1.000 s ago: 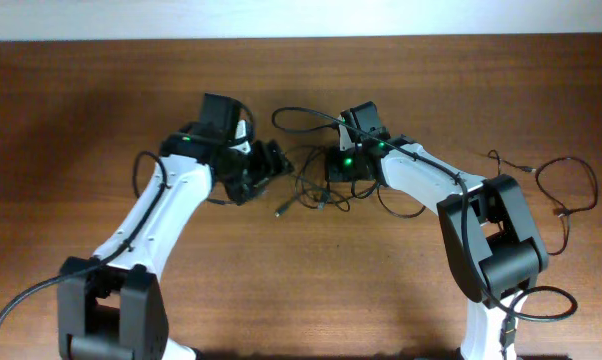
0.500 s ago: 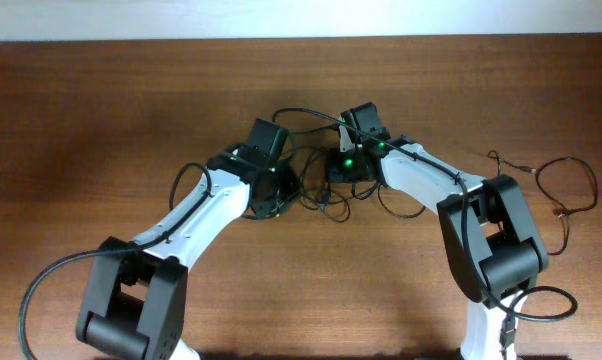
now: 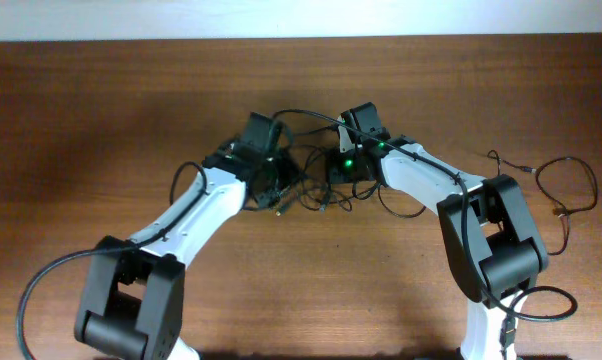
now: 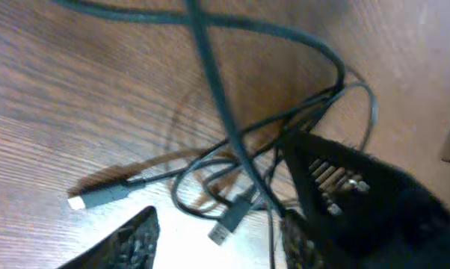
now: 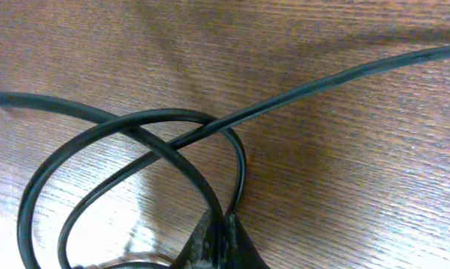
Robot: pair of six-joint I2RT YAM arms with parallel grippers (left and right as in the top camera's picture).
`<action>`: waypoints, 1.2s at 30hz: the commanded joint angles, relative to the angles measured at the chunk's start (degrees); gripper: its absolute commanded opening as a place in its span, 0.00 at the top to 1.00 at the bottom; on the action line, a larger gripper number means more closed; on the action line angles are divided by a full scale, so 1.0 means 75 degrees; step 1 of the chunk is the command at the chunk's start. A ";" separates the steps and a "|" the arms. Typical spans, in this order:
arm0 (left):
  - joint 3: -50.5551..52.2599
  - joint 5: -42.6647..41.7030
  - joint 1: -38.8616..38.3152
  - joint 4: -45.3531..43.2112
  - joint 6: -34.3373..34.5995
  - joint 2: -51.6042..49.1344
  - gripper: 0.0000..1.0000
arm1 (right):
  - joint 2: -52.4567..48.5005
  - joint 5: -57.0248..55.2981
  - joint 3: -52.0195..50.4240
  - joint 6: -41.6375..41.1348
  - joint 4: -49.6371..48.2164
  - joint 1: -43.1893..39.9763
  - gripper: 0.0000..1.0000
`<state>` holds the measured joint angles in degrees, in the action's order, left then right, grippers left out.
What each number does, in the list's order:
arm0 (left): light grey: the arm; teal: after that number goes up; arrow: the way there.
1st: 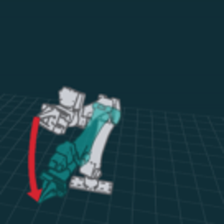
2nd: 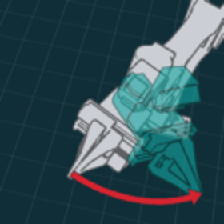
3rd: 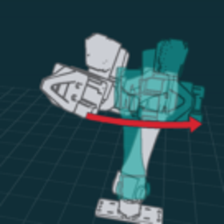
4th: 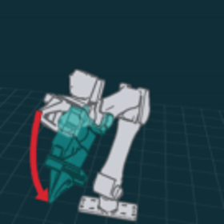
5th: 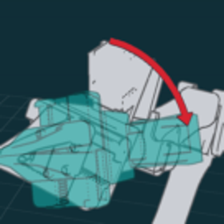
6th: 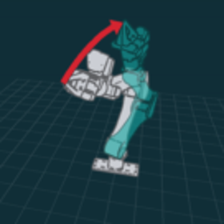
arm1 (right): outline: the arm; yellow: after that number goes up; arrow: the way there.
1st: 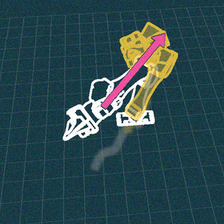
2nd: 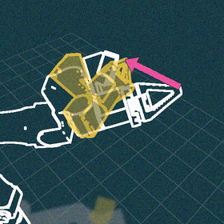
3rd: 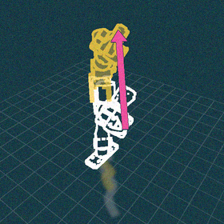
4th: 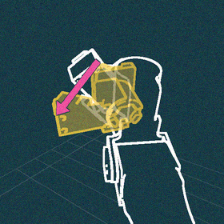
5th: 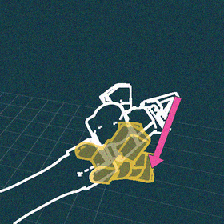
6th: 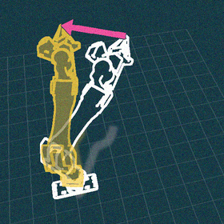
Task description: Untangle cables
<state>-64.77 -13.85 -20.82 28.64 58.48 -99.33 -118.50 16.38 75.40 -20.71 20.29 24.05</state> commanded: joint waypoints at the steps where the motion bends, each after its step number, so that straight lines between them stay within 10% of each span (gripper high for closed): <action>1: -0.0044 -0.1256 0.0723 -0.0052 0.0087 -0.0082 0.45 | -0.0052 -0.0070 -0.0038 0.0108 -0.0023 0.0041 0.96; 7: -0.0044 -0.3162 0.1530 -0.0105 0.0085 -0.0082 0.50 | -0.0052 -0.0070 -0.0038 0.0102 -0.0041 0.0041 0.96; 17: -0.0017 -0.1673 0.0393 -0.0175 0.0574 -0.0507 0.51 | -0.0052 -0.0070 -0.0038 0.0102 -0.0044 0.0041 0.96; 19: -0.0017 -0.1562 0.0248 -0.0280 0.0568 -0.0726 0.67 | -0.0052 -0.0070 -0.0038 0.0105 -0.0020 0.0041 0.96; 20: -0.0020 -0.1571 0.0248 -0.0286 0.0344 -0.0743 1.00 | -0.0052 -0.0070 -0.0038 0.0105 -0.0017 0.0041 0.96; 22: -0.0146 -0.1786 0.0487 -0.0248 -0.1364 -0.0647 1.00 | -0.0052 -0.0073 -0.0038 0.0108 0.0041 0.0041 0.96; 26: -0.1026 -0.2439 0.2436 0.2562 -0.4249 0.0589 1.00 | -0.0052 -0.0073 -0.0038 0.0108 0.0044 0.0041 0.96; 32: -0.2022 -0.2241 0.5881 0.3550 -0.4494 0.3952 1.00 | -0.0052 -0.0073 -0.0038 0.0105 -0.0038 0.0038 0.96; 36: -0.2020 -0.0169 0.6796 0.4097 -0.4261 0.5324 0.99 | -0.0052 -0.0073 -0.0038 0.0102 -0.0122 0.0041 0.96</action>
<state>-79.44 -25.98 28.29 57.76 26.15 -61.87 -118.48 17.52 75.42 -20.34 19.27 24.49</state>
